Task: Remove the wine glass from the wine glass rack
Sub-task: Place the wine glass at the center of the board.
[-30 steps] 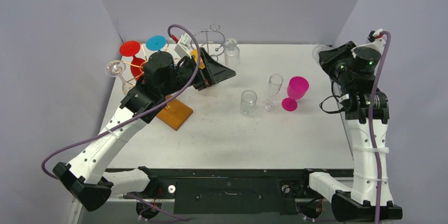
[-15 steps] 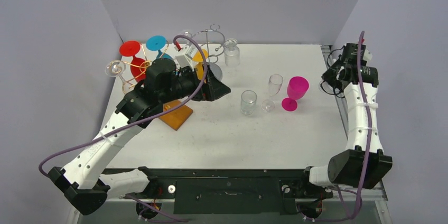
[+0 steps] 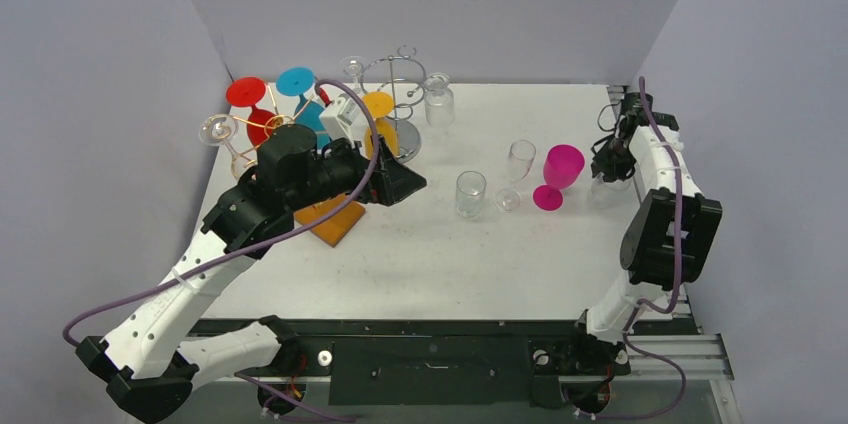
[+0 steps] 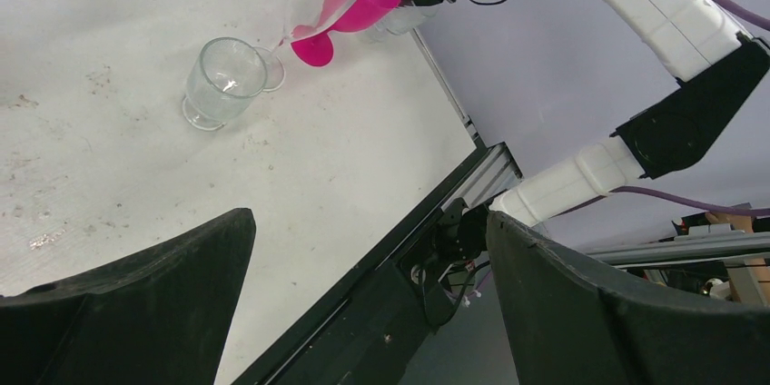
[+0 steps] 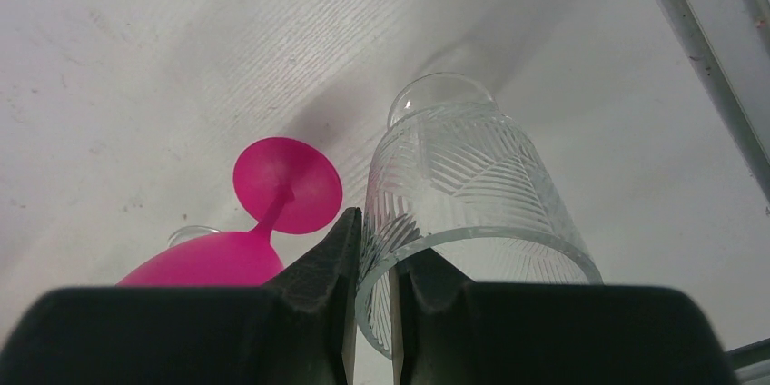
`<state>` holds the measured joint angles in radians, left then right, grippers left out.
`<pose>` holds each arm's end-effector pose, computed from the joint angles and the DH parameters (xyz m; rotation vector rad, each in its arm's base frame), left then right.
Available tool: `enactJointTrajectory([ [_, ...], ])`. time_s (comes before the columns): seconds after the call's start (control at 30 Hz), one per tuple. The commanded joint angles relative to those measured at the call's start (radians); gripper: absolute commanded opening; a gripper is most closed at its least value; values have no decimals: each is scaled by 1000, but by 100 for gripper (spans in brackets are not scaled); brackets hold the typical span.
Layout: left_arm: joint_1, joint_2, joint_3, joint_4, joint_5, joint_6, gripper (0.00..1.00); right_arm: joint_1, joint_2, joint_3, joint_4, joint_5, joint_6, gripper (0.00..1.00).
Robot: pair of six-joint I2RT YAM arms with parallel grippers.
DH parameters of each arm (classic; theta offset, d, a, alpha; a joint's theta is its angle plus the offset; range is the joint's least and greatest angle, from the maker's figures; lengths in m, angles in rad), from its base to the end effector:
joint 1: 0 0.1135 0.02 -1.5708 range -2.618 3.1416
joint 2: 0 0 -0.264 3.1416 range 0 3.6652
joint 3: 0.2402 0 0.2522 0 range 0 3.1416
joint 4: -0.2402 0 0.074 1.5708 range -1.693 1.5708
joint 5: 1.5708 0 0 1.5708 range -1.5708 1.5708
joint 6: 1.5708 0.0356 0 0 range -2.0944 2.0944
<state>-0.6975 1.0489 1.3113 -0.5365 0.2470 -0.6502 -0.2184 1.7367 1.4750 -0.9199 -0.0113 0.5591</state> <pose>0.1583 -0.1440 0.4345 0.2347 1.9896 -1.1364 0.3489 -0.0770 0.2671 1.0425 2.5533 0.1075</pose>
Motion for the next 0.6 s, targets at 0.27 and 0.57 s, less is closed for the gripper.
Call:
enactJointTrajectory([
  [0.27, -2, -24, -9, 20, 11, 21, 96, -19, 121, 125, 16, -13, -25, 2],
  [0.57, -2, -12, -6, 24, 19, 17, 96, -19, 146, 148, 5, -8, -29, 16],
])
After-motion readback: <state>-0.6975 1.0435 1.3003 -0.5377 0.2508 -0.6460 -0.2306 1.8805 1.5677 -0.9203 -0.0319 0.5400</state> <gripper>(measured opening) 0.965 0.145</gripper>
